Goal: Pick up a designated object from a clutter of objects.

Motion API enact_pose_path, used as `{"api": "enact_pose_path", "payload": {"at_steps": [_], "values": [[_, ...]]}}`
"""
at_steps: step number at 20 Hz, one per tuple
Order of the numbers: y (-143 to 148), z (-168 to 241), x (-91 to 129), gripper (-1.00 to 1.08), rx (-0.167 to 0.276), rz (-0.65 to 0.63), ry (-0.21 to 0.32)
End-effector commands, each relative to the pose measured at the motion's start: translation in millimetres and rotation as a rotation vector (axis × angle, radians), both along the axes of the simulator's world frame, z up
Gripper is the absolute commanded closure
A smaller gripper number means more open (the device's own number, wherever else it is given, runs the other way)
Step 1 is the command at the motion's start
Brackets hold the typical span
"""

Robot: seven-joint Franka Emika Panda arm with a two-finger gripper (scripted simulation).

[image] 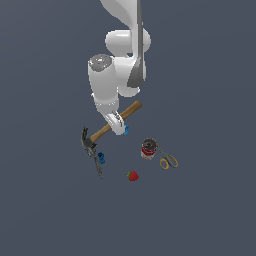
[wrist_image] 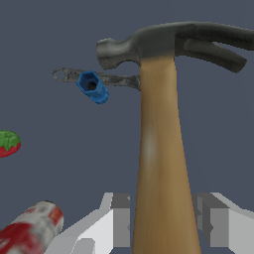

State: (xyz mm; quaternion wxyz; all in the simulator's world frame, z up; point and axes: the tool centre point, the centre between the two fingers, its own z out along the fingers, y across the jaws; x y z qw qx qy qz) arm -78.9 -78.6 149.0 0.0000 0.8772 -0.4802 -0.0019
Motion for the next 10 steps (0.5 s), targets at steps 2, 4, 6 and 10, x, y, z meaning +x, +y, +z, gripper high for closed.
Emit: {"api": "enact_pose_path", "payload": {"at_steps": [2, 4, 6, 10], "values": [[1, 31, -8, 1.08, -0.002, -0.001, -0.003], [1, 48, -12, 1.08, -0.002, -0.001, -0.003], [2, 66, -17, 1.08, -0.003, -0.001, -0.003], [3, 103, -27, 1.08, -0.004, -0.001, -0.003]]}}
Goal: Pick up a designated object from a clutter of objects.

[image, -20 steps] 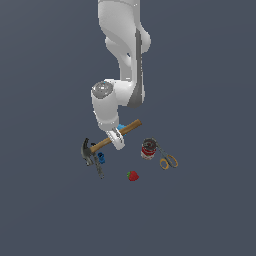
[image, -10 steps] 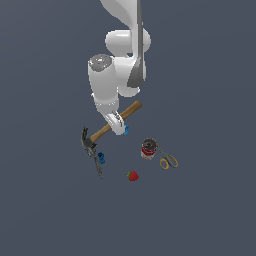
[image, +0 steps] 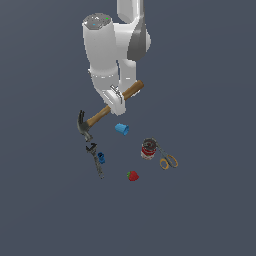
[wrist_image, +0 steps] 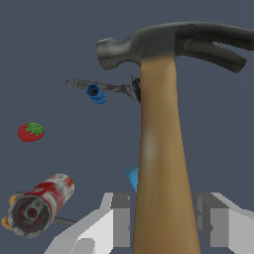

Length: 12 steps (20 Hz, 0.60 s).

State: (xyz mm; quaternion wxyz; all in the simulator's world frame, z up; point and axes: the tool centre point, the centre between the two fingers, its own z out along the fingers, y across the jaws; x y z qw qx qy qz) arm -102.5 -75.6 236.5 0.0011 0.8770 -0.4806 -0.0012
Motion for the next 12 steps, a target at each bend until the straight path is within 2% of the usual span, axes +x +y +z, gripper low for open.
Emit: {"api": "enact_pose_path", "payload": {"at_steps": [1, 12], "values": [[1, 24, -6, 1.08, -0.001, 0.000, -0.003], [5, 109, -26, 1.08, -0.001, 0.000, -0.003]]}}
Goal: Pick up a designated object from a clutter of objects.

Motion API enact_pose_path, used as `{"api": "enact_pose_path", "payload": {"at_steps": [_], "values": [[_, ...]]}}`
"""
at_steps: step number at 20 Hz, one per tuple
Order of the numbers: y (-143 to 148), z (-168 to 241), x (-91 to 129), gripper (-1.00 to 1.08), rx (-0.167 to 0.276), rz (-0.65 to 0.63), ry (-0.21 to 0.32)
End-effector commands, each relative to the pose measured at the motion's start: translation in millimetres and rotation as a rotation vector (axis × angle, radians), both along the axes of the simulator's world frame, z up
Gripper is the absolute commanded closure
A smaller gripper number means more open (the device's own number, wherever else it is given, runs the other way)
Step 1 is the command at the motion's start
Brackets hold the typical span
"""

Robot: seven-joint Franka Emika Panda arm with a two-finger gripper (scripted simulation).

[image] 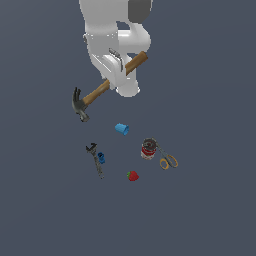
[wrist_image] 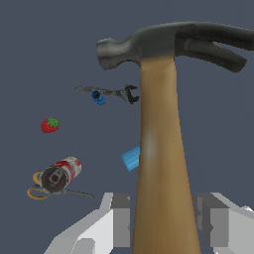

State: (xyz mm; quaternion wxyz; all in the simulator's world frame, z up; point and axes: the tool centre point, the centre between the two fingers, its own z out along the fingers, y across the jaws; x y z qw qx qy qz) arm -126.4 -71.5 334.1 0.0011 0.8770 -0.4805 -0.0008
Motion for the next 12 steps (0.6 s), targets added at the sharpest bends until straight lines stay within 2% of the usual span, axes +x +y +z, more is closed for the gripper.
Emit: {"api": "enact_pose_path", "payload": {"at_steps": [1, 12], "values": [[1, 16, -3, 1.08, 0.000, 0.000, -0.002], [2, 44, -8, 1.08, 0.001, 0.001, -0.002]]}}
